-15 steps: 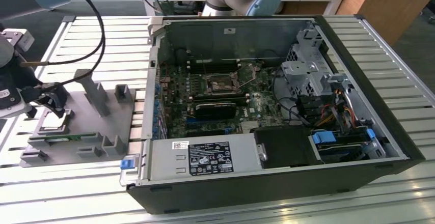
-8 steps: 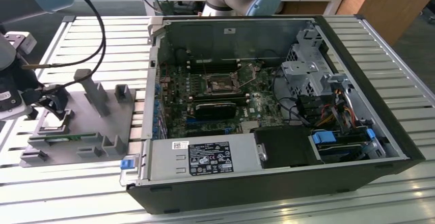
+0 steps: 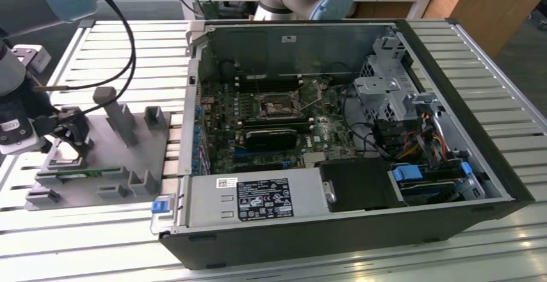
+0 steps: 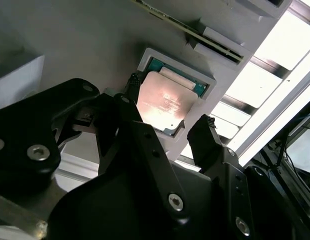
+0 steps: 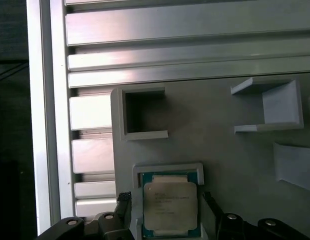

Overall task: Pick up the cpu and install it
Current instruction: 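Pick up the cpu and move it towards the insertion slot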

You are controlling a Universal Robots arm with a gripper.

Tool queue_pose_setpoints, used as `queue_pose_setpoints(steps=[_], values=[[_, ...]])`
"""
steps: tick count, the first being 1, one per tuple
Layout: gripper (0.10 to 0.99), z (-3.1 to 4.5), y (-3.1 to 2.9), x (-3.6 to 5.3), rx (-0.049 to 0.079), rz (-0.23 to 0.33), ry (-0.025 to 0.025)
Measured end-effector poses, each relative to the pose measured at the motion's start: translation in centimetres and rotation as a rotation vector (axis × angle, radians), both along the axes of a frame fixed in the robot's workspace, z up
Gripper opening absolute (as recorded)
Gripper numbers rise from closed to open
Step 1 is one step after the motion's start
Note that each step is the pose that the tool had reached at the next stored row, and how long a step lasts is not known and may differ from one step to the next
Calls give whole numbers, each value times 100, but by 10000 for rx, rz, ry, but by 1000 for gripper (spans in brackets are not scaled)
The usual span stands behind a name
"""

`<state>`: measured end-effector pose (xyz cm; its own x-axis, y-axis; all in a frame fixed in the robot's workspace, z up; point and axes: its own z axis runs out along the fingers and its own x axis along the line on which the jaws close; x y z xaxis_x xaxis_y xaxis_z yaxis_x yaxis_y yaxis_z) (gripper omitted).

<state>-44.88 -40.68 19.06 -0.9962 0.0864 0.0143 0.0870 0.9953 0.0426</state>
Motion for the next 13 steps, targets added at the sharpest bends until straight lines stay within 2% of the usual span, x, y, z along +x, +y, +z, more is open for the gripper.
queue_pose_setpoints(steps=[7, 13], values=[[659, -48, -13, 5, 1, 13, -2], [659, -50, -21, 8, 1, 7, 0]])
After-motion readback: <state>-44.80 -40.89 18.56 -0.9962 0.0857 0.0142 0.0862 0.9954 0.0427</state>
